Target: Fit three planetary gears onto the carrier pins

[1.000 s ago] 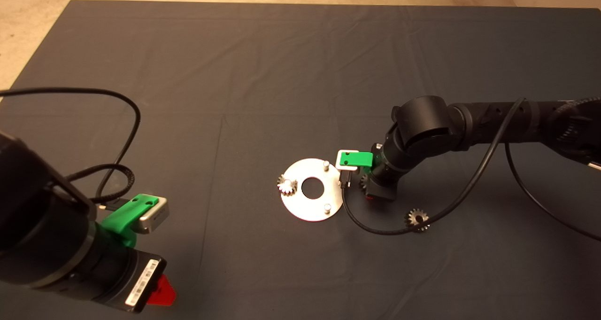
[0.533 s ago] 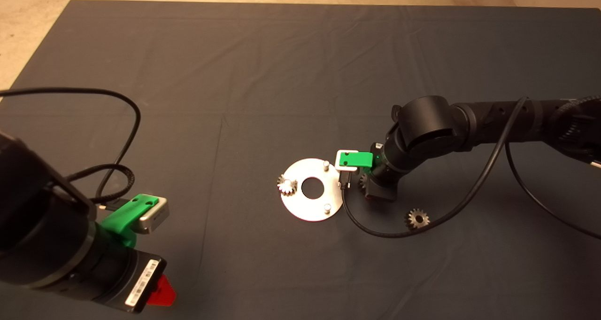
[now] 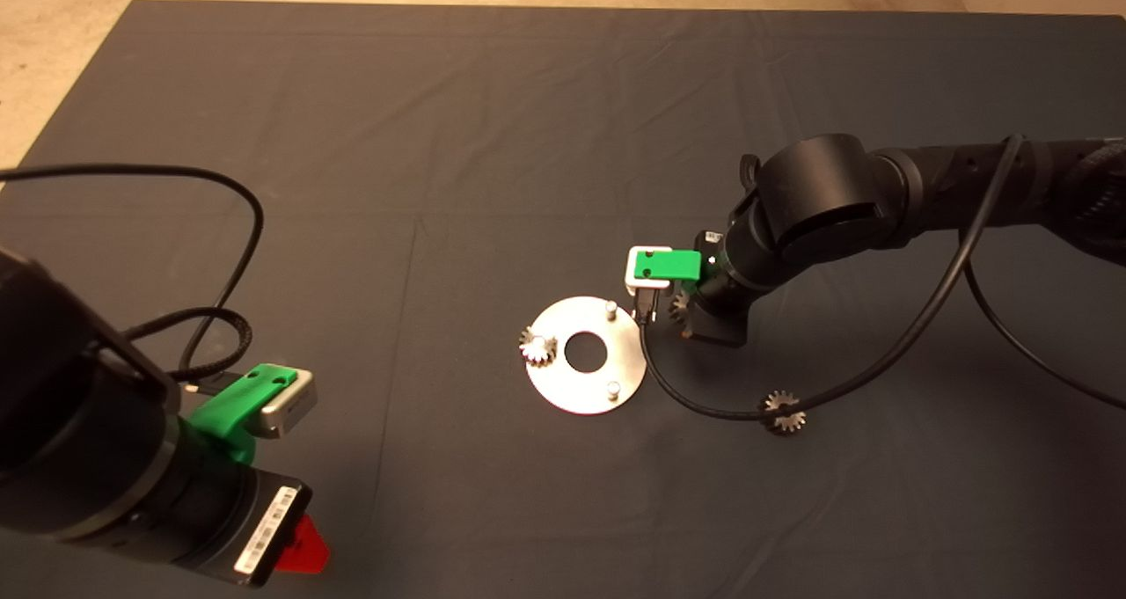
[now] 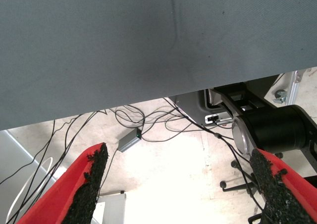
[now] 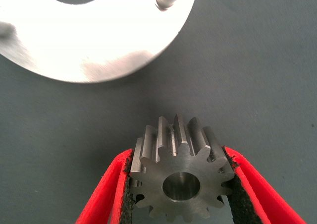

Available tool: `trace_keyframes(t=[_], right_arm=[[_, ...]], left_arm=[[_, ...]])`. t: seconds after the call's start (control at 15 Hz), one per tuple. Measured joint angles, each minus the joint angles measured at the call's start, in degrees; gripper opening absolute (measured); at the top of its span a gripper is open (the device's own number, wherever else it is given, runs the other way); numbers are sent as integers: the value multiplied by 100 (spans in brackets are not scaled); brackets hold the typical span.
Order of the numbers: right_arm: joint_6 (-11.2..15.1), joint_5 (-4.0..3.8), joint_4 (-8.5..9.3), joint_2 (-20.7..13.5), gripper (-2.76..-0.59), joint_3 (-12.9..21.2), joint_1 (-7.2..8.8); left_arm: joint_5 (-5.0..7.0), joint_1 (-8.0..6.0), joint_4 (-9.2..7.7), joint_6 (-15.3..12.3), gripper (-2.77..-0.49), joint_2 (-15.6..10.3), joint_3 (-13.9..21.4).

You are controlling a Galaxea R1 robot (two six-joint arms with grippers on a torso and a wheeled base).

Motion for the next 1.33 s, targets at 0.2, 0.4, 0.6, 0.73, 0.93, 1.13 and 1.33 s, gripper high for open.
trace_keyframes(t=[0.2,0.4,0.6,0.73,0.93,1.13,1.33], right_arm=[[50,0,66,133,-227,0,51],[74,5,199,286,-227,-63,132],[94,-2,322,427,-228,-282,134],[94,-4,418,544,-228,-482,134],[94,5,491,747,-228,-865,135],[94,0,571,902,-228,-1199,134],[91,5,610,1012,-228,-1372,137]], left_arm=[[1,0,0,0,-122,0,0],[1,0,0,-2,-122,-1,1],[-2,0,0,0,-122,0,1],[-2,0,0,-2,-122,0,1],[-2,0,2,-2,-122,0,1],[-2,0,0,-2,-122,0,1],[-2,0,2,-2,-122,0,33]])
